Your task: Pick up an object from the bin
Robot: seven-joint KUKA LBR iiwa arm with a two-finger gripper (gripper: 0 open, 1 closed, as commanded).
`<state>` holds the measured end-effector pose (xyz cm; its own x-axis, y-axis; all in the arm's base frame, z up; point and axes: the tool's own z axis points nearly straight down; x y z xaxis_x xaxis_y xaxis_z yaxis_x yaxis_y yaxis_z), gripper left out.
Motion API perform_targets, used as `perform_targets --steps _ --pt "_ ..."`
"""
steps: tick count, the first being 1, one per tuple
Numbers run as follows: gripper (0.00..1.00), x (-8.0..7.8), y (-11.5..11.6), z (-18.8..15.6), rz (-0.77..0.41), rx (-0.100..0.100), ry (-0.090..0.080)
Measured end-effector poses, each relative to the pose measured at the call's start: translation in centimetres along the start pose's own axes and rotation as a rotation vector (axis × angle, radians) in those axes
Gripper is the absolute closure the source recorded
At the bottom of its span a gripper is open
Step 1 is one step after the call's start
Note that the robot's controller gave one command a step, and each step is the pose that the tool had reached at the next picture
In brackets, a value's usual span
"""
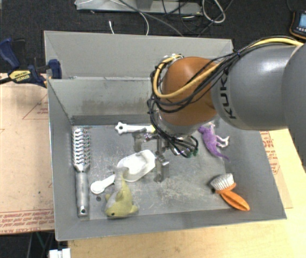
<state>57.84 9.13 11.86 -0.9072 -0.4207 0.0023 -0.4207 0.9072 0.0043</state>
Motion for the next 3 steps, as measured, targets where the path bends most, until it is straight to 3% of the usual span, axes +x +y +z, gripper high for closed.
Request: perform_targets --steps 1,2,3 --pt "0.0 -0.7 0.0 4.9 -0.172 0.006 -0.016" --pt "1.0 -0.2 -1.1 4.7 -0.248 0.001 -0.009" --pt "1.0 -0.2 -1.1 4.7 -0.248 0.001 -0.009"
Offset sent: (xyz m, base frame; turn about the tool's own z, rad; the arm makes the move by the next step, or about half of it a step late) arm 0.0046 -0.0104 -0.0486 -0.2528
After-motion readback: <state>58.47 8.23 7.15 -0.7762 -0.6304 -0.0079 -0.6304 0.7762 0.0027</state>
